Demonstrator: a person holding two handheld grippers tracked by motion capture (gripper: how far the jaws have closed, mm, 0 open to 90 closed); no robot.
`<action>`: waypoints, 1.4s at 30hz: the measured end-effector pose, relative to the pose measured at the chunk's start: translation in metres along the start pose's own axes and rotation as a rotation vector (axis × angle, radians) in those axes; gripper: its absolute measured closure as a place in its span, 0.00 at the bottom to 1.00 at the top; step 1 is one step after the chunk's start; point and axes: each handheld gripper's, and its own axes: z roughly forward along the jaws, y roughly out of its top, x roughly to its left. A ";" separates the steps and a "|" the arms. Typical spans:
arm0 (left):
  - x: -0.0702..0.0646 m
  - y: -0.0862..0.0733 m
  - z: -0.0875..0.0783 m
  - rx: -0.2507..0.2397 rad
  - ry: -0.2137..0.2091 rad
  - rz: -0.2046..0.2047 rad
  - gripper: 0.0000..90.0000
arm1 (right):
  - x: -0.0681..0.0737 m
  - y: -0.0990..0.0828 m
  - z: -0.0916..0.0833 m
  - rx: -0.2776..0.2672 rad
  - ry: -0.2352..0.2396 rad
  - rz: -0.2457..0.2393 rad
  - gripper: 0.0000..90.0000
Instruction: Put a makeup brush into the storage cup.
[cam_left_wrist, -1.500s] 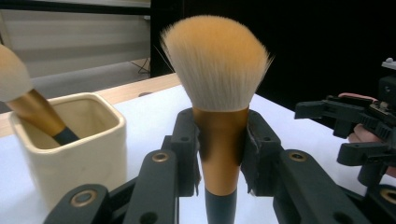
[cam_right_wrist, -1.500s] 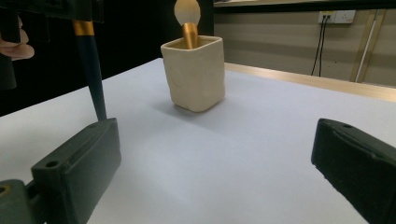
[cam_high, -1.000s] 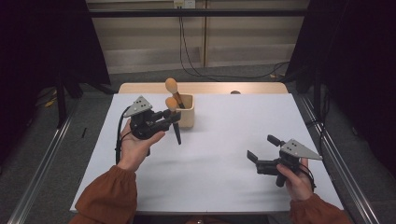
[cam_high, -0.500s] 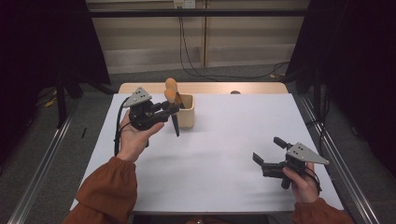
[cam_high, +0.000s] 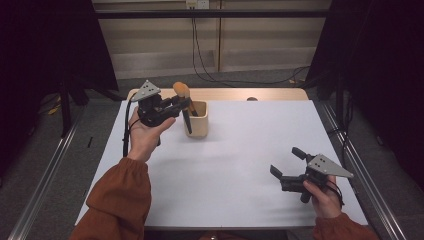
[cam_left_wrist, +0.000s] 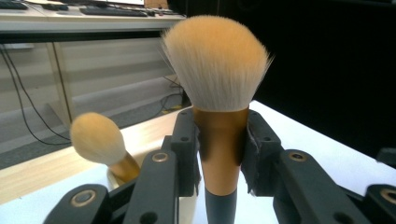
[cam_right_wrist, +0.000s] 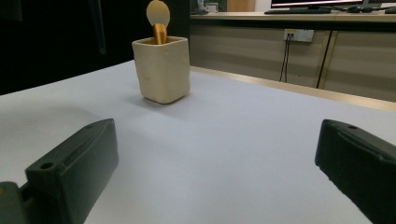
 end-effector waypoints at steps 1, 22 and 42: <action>0.002 0.001 0.001 0.001 0.005 0.001 0.77 | 0.000 0.000 0.000 -0.002 0.002 -0.003 0.00; 0.012 0.034 0.013 -0.065 0.038 0.019 0.77 | -0.002 -0.001 0.000 0.002 0.002 -0.001 0.00; 0.019 0.038 0.033 -0.082 0.061 0.033 0.77 | -0.002 -0.002 0.000 0.008 0.006 0.003 0.00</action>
